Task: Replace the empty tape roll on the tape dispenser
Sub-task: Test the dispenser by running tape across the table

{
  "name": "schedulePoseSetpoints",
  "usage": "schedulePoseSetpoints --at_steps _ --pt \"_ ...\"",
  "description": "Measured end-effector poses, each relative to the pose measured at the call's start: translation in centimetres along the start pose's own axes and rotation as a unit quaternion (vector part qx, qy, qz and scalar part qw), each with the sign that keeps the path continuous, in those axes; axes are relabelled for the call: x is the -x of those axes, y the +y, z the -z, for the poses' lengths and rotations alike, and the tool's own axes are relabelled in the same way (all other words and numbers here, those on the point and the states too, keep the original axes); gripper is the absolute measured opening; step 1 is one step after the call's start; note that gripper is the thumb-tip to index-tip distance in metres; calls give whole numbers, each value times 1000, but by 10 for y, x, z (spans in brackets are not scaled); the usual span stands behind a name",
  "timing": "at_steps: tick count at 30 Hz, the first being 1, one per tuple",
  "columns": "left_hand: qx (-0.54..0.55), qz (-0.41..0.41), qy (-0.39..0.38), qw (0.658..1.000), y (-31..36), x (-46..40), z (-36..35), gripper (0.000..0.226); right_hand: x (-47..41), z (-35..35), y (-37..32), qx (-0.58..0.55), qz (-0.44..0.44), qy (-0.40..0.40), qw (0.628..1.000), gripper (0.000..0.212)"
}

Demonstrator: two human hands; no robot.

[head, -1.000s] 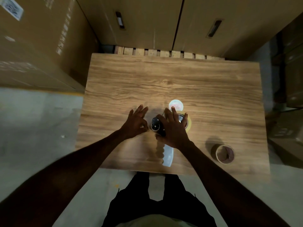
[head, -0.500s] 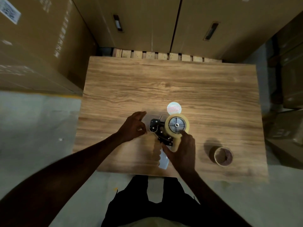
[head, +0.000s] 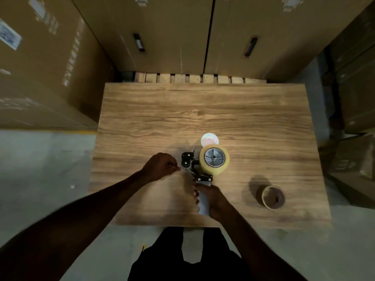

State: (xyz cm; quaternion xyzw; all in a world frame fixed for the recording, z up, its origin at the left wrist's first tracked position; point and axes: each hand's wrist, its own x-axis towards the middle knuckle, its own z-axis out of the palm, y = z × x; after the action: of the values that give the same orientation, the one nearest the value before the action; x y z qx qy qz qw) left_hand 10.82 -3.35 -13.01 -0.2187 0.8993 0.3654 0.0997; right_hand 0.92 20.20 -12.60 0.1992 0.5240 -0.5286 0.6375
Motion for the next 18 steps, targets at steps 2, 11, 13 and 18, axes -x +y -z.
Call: schedulePoseSetpoints --at_steps 2,11,13,18 --pt "-9 -2 -8 1000 6 -2 4 35 4 0 -5 -45 -27 -48 997 3" --pt "-21 -85 -21 996 52 -1 32 12 56 17 -32 18 69 -77 994 10" --pt "8 -101 -10 995 68 -2 40 13 72 18 -40 29 109 -65 991 10" --pt "-37 -199 44 978 103 0 56 4 111 23 -65 43 181 -39 982 20"
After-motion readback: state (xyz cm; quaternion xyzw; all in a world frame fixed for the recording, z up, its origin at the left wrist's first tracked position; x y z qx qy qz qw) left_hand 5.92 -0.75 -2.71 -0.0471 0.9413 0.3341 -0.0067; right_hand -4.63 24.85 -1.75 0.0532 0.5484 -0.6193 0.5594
